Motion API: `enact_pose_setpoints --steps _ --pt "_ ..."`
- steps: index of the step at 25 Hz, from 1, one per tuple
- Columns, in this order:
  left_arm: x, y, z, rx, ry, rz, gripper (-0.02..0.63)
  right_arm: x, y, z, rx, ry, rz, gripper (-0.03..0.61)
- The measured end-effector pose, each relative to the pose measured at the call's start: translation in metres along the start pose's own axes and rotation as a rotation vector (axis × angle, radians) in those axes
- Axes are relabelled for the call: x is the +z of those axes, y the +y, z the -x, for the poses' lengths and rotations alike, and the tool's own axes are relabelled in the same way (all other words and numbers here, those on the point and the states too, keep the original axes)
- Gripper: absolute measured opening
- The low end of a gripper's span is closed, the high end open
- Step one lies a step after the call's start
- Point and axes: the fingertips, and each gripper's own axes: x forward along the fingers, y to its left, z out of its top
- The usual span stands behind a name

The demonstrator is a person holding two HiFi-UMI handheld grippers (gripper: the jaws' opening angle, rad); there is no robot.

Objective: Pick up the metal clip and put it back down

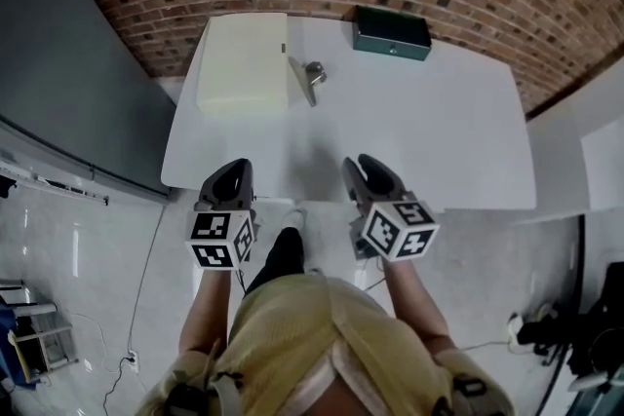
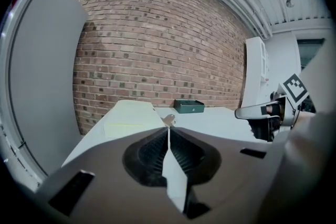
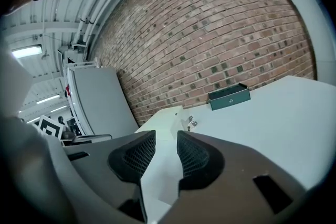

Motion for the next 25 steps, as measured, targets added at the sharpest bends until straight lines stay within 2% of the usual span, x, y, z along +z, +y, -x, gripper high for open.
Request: enact_pose_setpoints --steps 14,19,25 --pt "0.029 0.056 -0.110 -0.025 0.064 -0.015 0.003 0.025 -0.046 -0.123 -0.061 0.081 -0.032 0.106" --pt "0.030 0.075 -0.134 -0.020 0.100 -0.022 0.003 0.028 -0.058 -0.163 -0.083 0.122 -0.033 0.106" --pt "0.031 0.098 -0.157 -0.008 0.104 -0.035 0.003 0.030 -0.069 -0.204 -0.099 0.153 -0.029 0.106"
